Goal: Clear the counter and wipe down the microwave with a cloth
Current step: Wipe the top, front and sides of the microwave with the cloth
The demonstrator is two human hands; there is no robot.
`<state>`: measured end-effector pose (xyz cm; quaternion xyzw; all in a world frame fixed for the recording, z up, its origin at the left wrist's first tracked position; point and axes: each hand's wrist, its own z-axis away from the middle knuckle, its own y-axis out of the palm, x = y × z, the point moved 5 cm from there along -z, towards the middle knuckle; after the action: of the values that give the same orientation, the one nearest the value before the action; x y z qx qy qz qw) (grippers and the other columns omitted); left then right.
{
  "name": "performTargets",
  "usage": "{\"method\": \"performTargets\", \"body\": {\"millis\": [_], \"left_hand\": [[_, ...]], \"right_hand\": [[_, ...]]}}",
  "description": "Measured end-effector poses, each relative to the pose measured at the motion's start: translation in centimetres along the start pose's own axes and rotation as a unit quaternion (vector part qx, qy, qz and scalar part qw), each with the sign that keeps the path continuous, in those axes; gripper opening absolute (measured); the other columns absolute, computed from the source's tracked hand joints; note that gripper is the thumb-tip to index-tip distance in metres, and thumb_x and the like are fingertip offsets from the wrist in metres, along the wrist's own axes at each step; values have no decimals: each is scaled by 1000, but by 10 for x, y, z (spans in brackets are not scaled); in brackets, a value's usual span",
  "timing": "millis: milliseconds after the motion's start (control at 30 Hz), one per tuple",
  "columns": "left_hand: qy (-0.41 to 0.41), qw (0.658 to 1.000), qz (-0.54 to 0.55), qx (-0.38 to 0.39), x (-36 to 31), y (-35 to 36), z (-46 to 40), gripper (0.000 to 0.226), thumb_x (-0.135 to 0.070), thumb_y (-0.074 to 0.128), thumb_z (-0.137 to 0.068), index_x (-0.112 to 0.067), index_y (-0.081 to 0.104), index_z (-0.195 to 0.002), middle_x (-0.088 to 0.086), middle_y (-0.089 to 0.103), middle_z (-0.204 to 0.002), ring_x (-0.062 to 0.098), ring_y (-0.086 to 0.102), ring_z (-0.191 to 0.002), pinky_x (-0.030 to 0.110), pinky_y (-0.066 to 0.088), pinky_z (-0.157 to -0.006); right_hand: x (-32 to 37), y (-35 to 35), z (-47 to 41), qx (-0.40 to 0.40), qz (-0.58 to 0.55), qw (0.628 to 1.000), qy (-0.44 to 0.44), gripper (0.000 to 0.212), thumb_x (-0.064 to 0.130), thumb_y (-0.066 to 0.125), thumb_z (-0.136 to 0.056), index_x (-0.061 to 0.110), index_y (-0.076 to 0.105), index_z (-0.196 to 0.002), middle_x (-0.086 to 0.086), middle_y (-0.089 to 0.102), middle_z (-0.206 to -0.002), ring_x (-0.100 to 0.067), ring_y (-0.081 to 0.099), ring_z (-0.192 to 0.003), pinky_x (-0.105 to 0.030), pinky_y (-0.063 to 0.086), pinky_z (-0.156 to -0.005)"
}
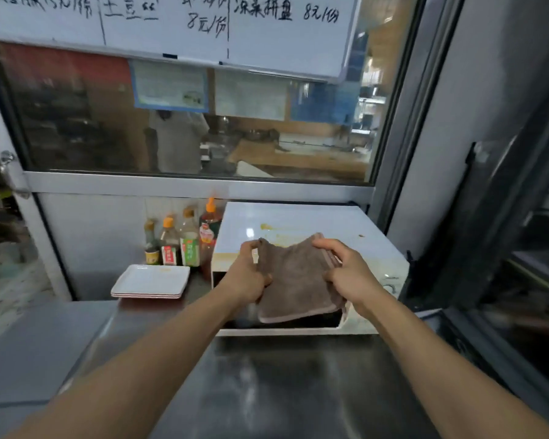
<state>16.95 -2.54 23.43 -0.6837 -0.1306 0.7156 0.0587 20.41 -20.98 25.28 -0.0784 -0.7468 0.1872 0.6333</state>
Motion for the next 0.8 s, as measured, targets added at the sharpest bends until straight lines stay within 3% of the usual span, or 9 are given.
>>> {"method": "performTargets", "body": {"millis": [67,167,300,400,567,667,800], "left_hand": [[14,1000,-27,1,-13,33,-15,63,0,52,-88,-33,25,-134,11,63,-96,30,64,-84,36,52,-59],[37,998,-49,11,-33,79,-37,70,-1,54,-85,-36,22,-136,9,62,-96,30,64,-87,44,57,-72],[53,998,-21,39,-52,126,-68,64,11,48,-75,-29,48,-125,5,56,-114,30,61,-97,40,56,-77],[70,996,-46,32,-63,145,-97,64,11,48,-73,-26,54,-125,3,53,-128,35,59,-105,39,55,-83],[80,984,-157,19,-66,151,-137,60,4,53,-81,-25,47,-133,0,50,-125,22,58,-106,26,50,-67],[79,972,-221,13,-58,139,-155,58,2,54,-84,-23,45,-135,6,46,-133,23,53,-113,33,52,-83],[107,948,-298,29,-50,127,-172,54,-3,55,-85,-21,45,-135,5,47,-136,22,50,-119,24,43,-87]], "right_hand": [[-13,-35,-8,-22,42,999,-9,66,-15,42,-82,35,56,-123,9,48,-138,-13,51,-116,-16,49,-78],[-33,-83,-23,-61,111,992,-17,68,-14,41,-82,34,50,-130,11,42,-143,-10,44,-119,-14,39,-85],[-56,-129,-50,-84,167,982,-16,64,-10,44,-86,31,45,-135,5,39,-147,-19,43,-129,-19,41,-88],[-62,-149,-78,-97,184,978,-24,59,-8,44,-88,27,45,-136,1,41,-143,-20,43,-128,-20,35,-94],[-79,-153,-119,-89,268,959,-15,62,-6,45,-88,18,33,-145,-4,24,-154,-22,25,-141,-34,23,-116],[-94,-144,-129,-91,381,919,41,60,19,52,-92,21,26,-146,-12,16,-155,-32,14,-142,-42,19,-115],[-96,-120,-138,-106,364,925,40,56,42,44,-94,25,28,-145,-9,16,-155,-33,16,-139,-45,22,-111]]}}
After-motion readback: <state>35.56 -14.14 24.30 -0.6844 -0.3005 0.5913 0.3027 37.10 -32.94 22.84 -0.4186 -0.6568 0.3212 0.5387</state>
